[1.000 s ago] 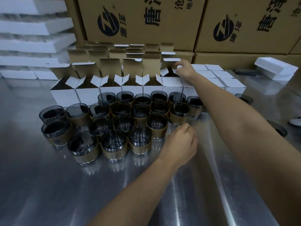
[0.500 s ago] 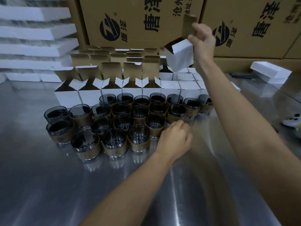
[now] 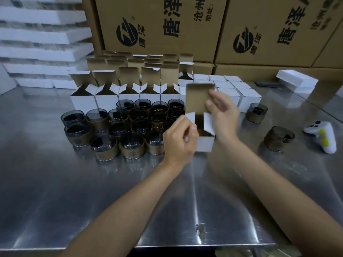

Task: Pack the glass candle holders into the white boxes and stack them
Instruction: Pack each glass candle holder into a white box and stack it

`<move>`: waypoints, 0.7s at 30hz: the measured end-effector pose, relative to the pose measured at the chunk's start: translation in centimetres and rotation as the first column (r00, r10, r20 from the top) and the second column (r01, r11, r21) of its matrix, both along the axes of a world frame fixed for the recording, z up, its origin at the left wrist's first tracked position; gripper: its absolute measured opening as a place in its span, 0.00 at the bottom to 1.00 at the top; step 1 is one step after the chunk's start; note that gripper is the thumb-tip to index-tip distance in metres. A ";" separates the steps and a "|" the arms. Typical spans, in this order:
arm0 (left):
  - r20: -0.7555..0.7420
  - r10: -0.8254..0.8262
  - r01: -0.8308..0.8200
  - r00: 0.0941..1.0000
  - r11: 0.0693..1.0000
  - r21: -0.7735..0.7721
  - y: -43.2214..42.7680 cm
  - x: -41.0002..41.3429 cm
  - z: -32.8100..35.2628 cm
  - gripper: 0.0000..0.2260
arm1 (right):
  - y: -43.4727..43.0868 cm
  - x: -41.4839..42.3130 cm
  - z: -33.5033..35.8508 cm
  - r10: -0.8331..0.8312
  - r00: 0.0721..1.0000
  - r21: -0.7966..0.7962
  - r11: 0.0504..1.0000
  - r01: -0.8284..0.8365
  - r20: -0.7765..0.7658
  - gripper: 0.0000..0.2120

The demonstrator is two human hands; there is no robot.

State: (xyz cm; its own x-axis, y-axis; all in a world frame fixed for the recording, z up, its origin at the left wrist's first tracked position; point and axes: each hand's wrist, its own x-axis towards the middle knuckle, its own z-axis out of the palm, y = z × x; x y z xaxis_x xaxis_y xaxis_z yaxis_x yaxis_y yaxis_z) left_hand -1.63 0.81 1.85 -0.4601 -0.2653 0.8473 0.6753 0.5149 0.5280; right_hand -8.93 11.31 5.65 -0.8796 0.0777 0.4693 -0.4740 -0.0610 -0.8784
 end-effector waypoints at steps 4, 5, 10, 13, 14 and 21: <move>0.198 0.046 -0.037 0.979 0.998 -0.051 0.1 0.0 -0.2 0.10 | 0.0 0.9 -3.4 0.117 0.976 -0.064 0.992 -0.107 0.185 0.16; 0.231 0.041 -0.035 0.972 0.999 -0.029 0.1 -0.1 -0.2 0.10 | 0.1 0.9 -3.7 0.145 0.958 -0.102 0.987 -0.123 0.249 0.15; 0.348 0.072 -0.093 0.935 0.995 0.044 -0.4 -0.6 0.1 0.13 | 0.4 1.0 -3.9 0.186 0.927 -0.089 0.982 -0.166 0.327 0.12; 0.345 0.089 -0.103 0.934 0.994 0.023 -0.3 -0.5 0.2 0.11 | 0.6 1.2 -3.8 0.181 0.915 -0.004 0.981 -0.193 0.361 0.11; 0.350 0.090 -0.099 0.932 0.995 0.006 -0.3 -0.5 0.2 0.10 | 0.8 1.1 -3.7 0.187 0.907 0.020 0.978 -0.210 0.378 0.11; 0.332 0.021 -0.045 0.943 0.997 0.065 0.0 -0.6 0.2 0.06 | 1.7 1.2 -2.9 0.344 0.822 0.075 0.904 -0.420 0.454 0.34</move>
